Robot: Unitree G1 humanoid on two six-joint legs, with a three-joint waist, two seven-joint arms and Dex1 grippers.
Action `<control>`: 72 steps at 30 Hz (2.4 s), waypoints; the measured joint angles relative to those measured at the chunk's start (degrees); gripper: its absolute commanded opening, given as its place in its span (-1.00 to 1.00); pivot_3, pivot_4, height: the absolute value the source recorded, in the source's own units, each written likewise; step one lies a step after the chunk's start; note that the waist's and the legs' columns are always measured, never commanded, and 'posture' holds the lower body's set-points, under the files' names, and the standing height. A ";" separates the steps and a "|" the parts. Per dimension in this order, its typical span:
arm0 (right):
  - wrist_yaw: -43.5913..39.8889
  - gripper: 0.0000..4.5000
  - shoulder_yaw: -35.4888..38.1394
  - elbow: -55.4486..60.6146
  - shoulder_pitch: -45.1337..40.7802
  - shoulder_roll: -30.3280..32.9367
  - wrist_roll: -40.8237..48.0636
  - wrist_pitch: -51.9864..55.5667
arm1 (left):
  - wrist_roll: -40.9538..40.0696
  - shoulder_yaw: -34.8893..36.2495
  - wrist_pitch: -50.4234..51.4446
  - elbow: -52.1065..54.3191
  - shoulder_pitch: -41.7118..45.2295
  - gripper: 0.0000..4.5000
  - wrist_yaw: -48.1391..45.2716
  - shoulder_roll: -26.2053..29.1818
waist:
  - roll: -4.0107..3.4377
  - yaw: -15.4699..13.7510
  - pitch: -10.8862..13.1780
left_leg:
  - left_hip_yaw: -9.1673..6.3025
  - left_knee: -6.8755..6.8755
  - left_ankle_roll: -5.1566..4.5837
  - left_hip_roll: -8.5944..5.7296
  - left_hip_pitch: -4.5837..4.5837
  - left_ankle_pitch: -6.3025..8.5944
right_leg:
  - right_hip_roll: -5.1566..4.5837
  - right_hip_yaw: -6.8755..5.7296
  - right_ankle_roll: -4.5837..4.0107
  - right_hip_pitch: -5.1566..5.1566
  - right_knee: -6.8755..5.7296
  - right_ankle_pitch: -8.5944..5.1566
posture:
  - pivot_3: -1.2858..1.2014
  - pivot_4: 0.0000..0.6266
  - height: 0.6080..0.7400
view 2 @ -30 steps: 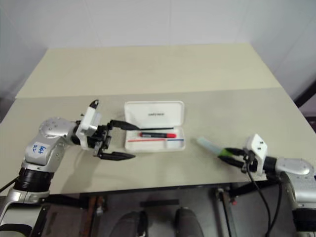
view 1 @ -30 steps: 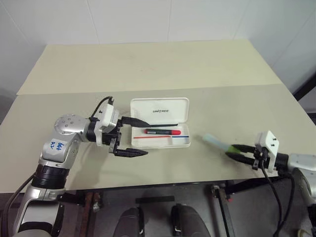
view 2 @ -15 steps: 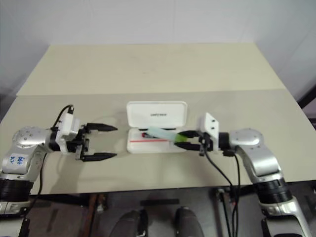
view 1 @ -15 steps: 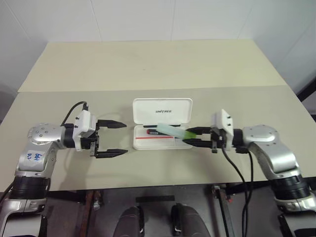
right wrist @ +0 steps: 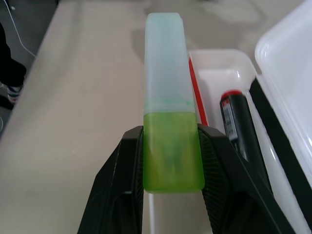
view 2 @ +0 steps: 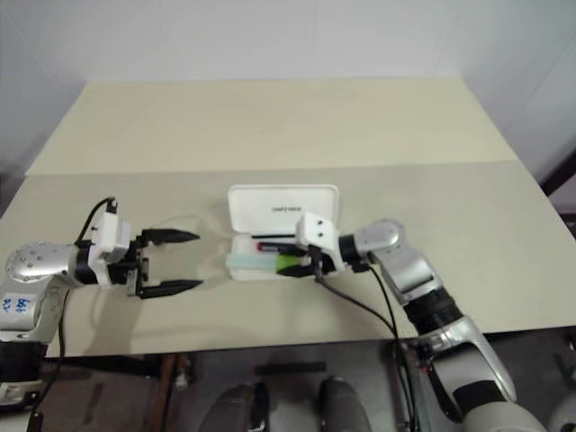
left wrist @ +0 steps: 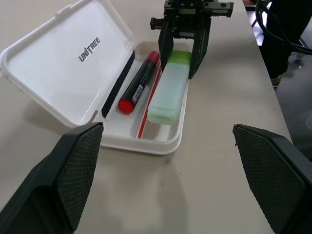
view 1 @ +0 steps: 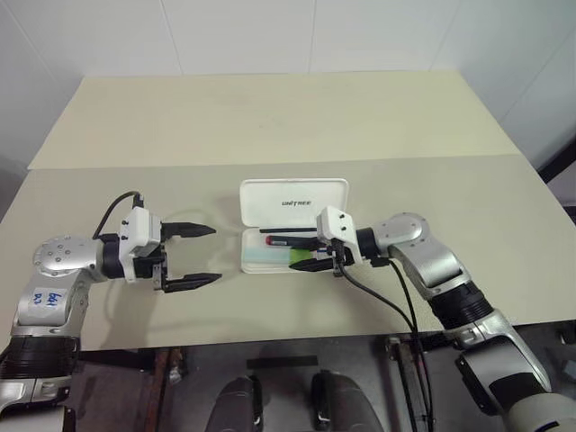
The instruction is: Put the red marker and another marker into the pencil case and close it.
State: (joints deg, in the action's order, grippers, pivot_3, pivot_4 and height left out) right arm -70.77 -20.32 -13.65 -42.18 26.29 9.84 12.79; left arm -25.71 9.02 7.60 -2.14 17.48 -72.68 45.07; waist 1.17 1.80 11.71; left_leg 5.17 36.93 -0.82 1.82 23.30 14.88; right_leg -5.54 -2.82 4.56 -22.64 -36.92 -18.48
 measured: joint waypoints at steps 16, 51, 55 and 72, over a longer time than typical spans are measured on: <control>-4.01 0.76 0.09 -7.30 -2.88 -1.32 -3.00 -3.97 | -0.97 0.06 1.03 2.10 -0.29 1.00 1.99 0.00 | 0.00 0.20 0.00 | 0.01 -0.03 0.04 0.01 -0.01 0.01 | 0.01 0.00 0.00 -0.02 -0.02 0.00 | 0.03 -0.52 1.00; -5.76 0.99 18.58 17.19 11.99 14.94 16.60 10.09 | 11.97 12.10 17.63 26.55 -17.60 1.00 76.40 -38.99 | 0.13 -0.48 -0.02 | 0.05 0.08 -0.08 0.02 -0.04 0.20 | 0.00 -0.06 0.15 0.16 0.24 0.12 | 0.03 -0.52 1.00; -5.90 0.99 18.57 15.10 11.91 15.42 16.52 9.44 | 14.13 9.77 20.23 25.84 -14.49 1.00 79.81 -39.78 | 0.15 -0.65 -0.01 | 0.06 0.14 -0.08 0.00 -0.03 0.19 | -0.01 -0.07 0.18 0.18 0.24 0.14 | 0.03 -0.52 1.00; -4.90 0.99 18.94 15.06 12.03 16.24 16.56 8.49 | 21.82 6.27 26.32 16.61 -5.04 1.00 89.70 -40.96 | 0.16 -1.94 -0.01 | 0.12 0.12 -0.15 0.00 0.01 0.26 | 0.01 -0.05 0.26 0.19 0.44 0.18 | 0.03 -0.52 1.00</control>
State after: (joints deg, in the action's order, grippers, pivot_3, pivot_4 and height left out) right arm -75.67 -1.38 1.42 -30.16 42.53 26.40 21.29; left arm -3.89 15.30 33.92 14.47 12.44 17.02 4.11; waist 1.33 -0.13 11.69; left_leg 5.29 37.05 -0.97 1.82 23.31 15.15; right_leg -5.53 -2.88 4.81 -22.45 -36.48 -18.30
